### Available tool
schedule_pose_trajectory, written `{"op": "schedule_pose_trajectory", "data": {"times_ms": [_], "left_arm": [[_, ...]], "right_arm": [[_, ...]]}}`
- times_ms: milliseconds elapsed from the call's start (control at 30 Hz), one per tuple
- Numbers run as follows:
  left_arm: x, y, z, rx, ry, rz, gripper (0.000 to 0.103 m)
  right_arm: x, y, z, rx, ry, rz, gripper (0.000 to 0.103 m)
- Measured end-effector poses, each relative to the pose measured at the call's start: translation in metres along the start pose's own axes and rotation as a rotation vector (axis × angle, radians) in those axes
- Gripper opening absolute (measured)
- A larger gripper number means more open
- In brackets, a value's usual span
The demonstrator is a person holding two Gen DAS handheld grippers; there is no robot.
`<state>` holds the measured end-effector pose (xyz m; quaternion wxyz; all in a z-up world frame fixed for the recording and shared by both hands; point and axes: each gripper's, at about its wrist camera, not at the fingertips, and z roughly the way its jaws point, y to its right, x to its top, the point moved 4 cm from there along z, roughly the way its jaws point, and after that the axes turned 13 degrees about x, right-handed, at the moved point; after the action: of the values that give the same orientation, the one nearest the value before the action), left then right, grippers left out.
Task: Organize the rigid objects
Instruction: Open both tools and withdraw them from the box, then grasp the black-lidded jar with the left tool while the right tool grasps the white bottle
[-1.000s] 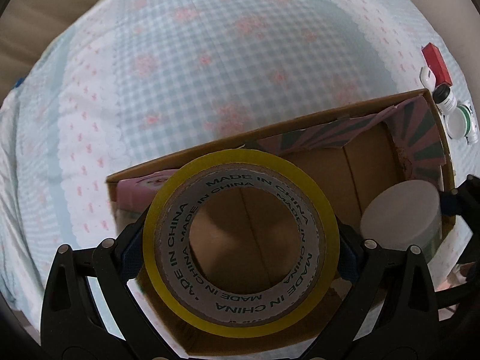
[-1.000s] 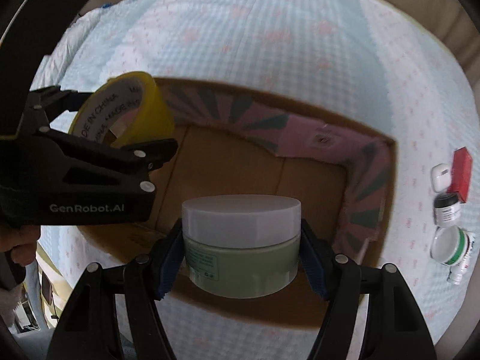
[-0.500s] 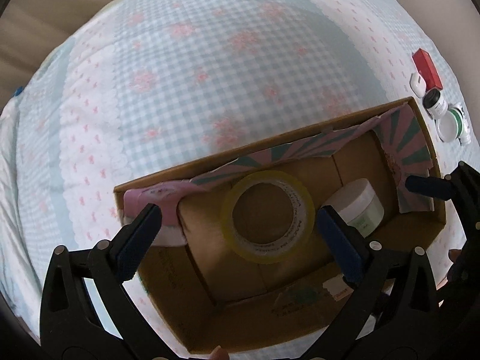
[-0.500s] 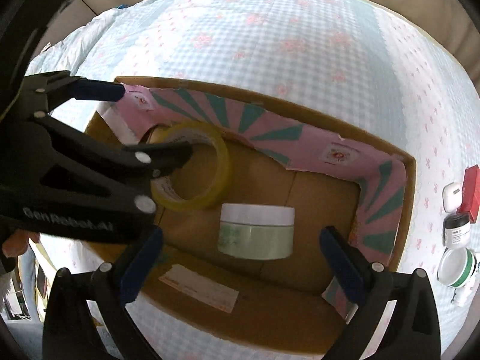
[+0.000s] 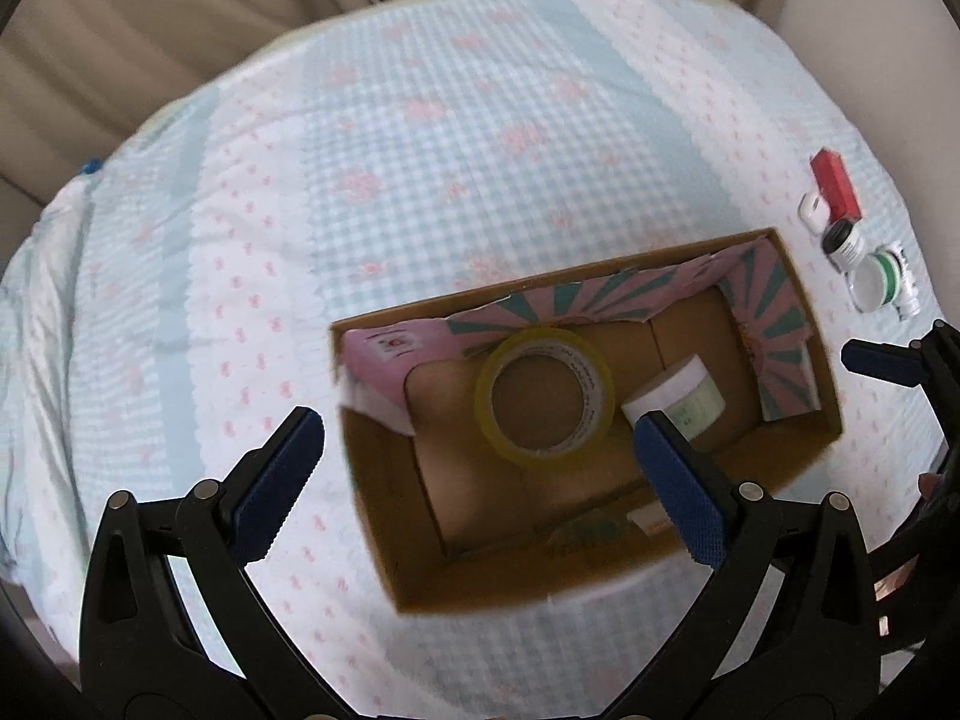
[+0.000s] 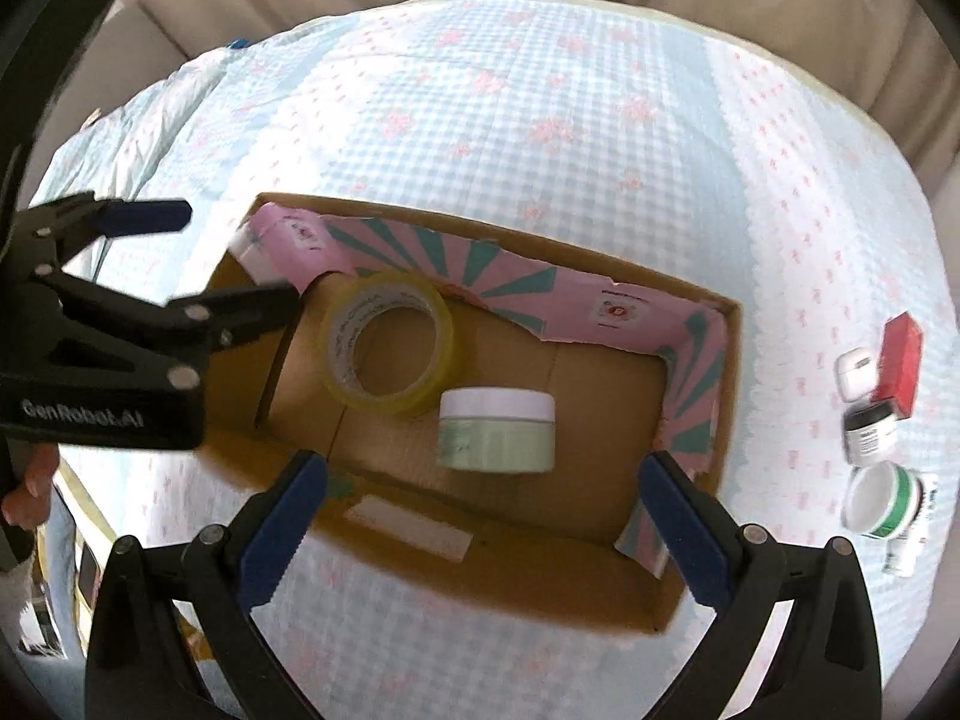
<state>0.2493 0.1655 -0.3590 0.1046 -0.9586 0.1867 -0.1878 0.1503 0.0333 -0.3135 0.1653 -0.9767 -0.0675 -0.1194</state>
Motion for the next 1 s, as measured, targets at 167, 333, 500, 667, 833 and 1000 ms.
{"op": "schedule_pose_trajectory", "data": {"times_ms": [167, 333, 500, 667, 833, 1000], "left_arm": [[-0.01, -0.014, -0.049, 0.012, 0.058, -0.046, 0.102], [-0.012, -0.013, -0.101, 0.015, 0.133, -0.077, 0.102], [-0.003, 0.021, -0.138, -0.013, 0.184, -0.079, 0.102], [0.015, 0.084, -0.164, -0.046, 0.213, -0.036, 0.102], [0.036, 0.159, -0.183, -0.043, 0.243, -0.024, 0.102], [0.06, 0.235, -0.177, -0.049, 0.242, 0.029, 0.102]], "right_arm": [[-0.008, -0.015, -0.046, -0.015, 0.064, 0.019, 0.103], [-0.019, -0.018, -0.102, -0.021, 0.147, 0.123, 0.103], [-0.037, 0.01, -0.153, -0.04, 0.201, 0.208, 0.103], [-0.058, 0.062, -0.196, -0.065, 0.255, 0.27, 0.103], [-0.083, 0.128, -0.23, -0.108, 0.258, 0.274, 0.103], [-0.103, 0.202, -0.247, -0.133, 0.224, 0.27, 0.103]]}}
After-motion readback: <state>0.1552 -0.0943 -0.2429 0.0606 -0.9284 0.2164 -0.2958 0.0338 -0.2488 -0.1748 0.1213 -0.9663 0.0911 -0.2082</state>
